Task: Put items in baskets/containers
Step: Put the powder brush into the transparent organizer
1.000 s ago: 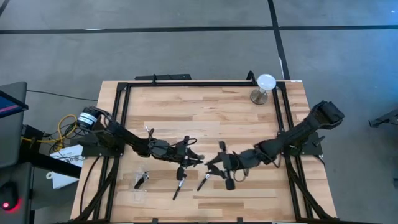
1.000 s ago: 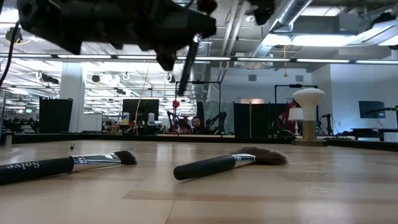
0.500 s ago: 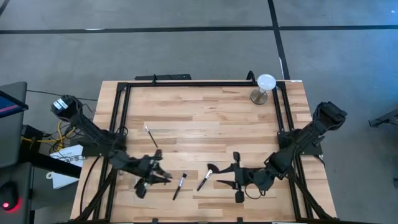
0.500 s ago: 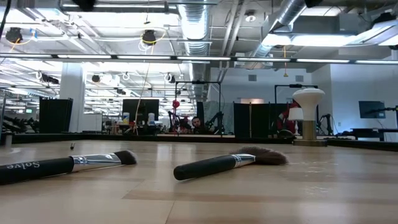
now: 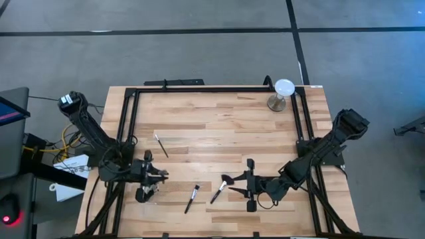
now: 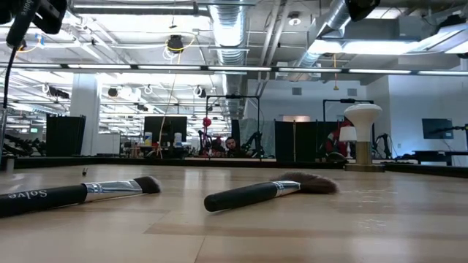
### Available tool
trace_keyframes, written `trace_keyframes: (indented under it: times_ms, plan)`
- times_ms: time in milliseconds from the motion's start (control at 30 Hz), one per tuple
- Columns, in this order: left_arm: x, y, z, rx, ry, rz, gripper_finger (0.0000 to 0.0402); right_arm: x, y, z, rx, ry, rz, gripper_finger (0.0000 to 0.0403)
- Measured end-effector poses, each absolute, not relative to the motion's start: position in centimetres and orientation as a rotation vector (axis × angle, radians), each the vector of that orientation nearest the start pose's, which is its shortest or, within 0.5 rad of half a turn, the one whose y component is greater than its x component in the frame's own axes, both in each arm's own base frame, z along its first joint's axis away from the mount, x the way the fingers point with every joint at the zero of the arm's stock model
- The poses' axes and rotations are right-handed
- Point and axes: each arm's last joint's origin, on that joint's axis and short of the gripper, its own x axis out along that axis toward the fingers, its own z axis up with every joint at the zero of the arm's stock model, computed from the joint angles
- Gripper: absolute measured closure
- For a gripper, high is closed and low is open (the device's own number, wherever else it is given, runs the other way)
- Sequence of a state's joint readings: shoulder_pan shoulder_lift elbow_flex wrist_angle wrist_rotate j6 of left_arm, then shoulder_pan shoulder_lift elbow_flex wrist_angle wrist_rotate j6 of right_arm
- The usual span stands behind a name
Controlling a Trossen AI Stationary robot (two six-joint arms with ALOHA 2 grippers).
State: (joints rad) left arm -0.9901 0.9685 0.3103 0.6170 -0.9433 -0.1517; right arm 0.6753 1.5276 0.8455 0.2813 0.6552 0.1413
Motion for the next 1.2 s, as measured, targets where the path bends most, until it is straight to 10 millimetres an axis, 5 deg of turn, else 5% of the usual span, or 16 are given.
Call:
trace_keyframes:
  times_ms: [400,1200]
  plan:
    - [11.4,-13.9,20.1,0.007,0.126,-0.002,0.0355,25.8,19.0,22.2,-0.103,0.329,0.009,0.0285]
    - [8.8,-12.6,19.4,-0.068,0.215,0.019,0.0356,25.7,19.1,22.2,-0.098,0.331,0.013,0.0285]
